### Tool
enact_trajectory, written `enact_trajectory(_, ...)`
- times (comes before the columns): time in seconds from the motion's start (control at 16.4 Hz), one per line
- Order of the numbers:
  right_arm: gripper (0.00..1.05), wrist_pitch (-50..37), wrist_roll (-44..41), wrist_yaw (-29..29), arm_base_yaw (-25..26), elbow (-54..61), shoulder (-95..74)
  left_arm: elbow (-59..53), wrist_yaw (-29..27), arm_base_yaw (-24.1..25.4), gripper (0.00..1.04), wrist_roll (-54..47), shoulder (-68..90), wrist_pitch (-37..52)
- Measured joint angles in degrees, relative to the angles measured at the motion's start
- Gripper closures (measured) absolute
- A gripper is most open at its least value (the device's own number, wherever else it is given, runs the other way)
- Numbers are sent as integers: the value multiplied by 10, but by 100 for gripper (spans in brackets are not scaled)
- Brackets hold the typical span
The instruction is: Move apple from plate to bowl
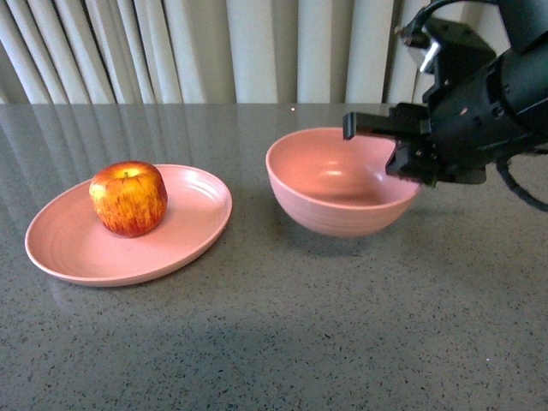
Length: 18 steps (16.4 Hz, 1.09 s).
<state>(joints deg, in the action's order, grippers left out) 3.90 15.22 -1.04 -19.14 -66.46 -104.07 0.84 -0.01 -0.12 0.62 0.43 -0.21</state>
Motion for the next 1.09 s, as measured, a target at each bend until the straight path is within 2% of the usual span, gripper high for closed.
enact_trajectory(0.43,102,-10,0,5,-39,-2,-40,0,0,0,7,0,0,0)
enact_trajectory(0.79,102,-8,2,10,-41,-20,-59,0,0,0,7,0,0,0)
enact_trajectory(0.91,87,-7,4,3,-41,-21,-60,0,0,0,7,0,0,0)
enact_trajectory(1.09,54,-5,7,-12,-37,-13,-39,0,0,0,7,0,0,0)
